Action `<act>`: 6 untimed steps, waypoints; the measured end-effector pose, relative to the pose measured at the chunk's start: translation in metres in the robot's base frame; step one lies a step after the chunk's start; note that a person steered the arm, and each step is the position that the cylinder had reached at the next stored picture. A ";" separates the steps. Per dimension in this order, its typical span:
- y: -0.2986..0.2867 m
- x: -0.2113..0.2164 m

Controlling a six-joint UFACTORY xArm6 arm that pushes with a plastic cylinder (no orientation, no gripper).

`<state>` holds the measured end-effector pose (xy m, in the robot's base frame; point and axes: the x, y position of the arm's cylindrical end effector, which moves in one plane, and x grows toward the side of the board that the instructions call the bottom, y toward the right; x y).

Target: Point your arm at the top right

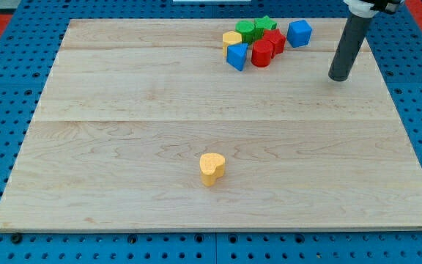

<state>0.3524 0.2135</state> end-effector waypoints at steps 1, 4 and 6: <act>0.000 0.000; 0.043 -0.038; 0.074 -0.155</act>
